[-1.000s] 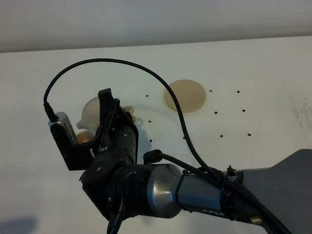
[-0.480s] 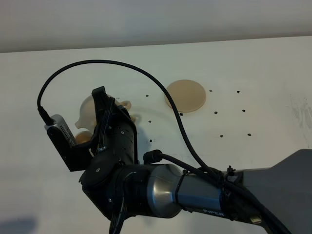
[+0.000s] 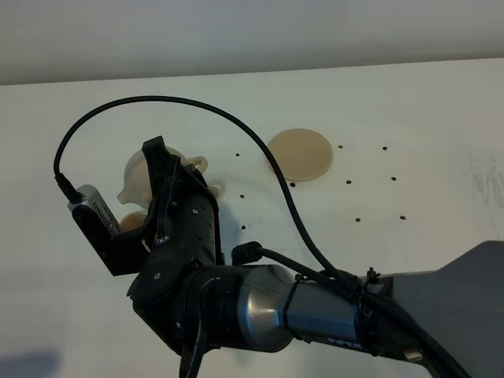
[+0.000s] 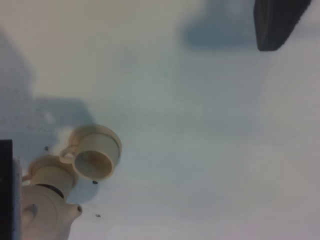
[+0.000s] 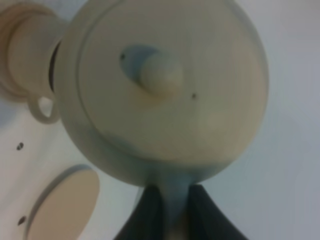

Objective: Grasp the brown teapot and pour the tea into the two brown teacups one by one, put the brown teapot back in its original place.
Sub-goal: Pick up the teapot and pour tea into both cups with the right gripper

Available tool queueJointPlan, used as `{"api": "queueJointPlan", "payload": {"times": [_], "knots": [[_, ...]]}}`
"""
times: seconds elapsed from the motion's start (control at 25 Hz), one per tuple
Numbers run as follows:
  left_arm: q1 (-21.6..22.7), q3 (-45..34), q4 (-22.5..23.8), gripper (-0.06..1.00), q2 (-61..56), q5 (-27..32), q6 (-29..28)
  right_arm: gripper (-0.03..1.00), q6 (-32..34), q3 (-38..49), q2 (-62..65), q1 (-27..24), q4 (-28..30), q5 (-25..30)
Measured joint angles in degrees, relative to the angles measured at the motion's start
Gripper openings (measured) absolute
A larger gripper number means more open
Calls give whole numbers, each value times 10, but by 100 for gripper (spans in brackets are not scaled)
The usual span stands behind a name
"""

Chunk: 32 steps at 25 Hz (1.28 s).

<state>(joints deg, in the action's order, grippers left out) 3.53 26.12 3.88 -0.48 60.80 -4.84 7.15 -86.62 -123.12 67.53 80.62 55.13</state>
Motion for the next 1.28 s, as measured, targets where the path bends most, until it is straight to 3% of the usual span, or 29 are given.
{"api": "queueJointPlan", "payload": {"times": [1.28], "knots": [[0,0,0,43,0,0,0,10,-71,0,0,0,27,-1]]}}
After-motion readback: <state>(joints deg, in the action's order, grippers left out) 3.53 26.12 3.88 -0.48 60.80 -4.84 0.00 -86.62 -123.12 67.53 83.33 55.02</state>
